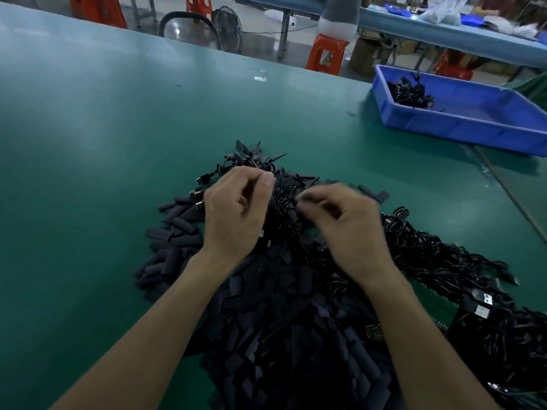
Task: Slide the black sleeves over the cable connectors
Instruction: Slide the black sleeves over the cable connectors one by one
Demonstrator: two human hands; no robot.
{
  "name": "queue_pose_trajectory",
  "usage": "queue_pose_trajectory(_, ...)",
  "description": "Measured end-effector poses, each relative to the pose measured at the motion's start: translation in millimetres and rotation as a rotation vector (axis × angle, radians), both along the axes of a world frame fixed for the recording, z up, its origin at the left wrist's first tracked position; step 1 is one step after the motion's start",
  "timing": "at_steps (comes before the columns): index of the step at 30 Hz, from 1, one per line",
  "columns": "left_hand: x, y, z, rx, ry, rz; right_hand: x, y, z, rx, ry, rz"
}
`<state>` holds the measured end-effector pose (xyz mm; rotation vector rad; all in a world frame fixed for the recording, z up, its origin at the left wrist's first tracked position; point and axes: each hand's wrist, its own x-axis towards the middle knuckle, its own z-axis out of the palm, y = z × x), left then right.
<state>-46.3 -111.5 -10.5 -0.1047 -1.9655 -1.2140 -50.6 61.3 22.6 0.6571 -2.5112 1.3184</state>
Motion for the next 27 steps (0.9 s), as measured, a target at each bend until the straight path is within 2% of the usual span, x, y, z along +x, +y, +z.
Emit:
queue_pose_trajectory(4,3.5,17.2,14.0,-0.045,-0.083,-0.267,-3.5,-0.5,32.6,-0.558,-0.008,0.044)
queue_pose_trajectory(9,2.3,30.1,31.2,-0.014,-0.065,-0.379,2.8,1.0,52.7,-0.777,-0.109,0.194)
queue_pose_trajectory(14,1.8,15.1,27.4,0.044,-0.160,-0.410,2.9,9.0,44.1,-0.695,-0.135,0.083)
queue_pose_trajectory(17,3.2,-0.2,22.1,0.025,-0.195,-0.369,4.1,13.3,33.6,-0.609,-0.250,0.107)
queue_pose_trajectory(20,5.7,-12.6,19.1,-0.140,-0.235,-0.335,6.1,12.8,22.9,-0.560,-0.344,0.159)
queue_pose_trajectory(23,7.9,-21.2,18.8,-0.322,-0.303,-0.361,2.5,12.2,14.6,-0.451,-0.320,0.099)
queue_pose_trajectory(27,10.4,-21.9,18.1,-0.349,-0.510,-0.519,1.0,4.9,5.6,-0.274,-0.314,0.075)
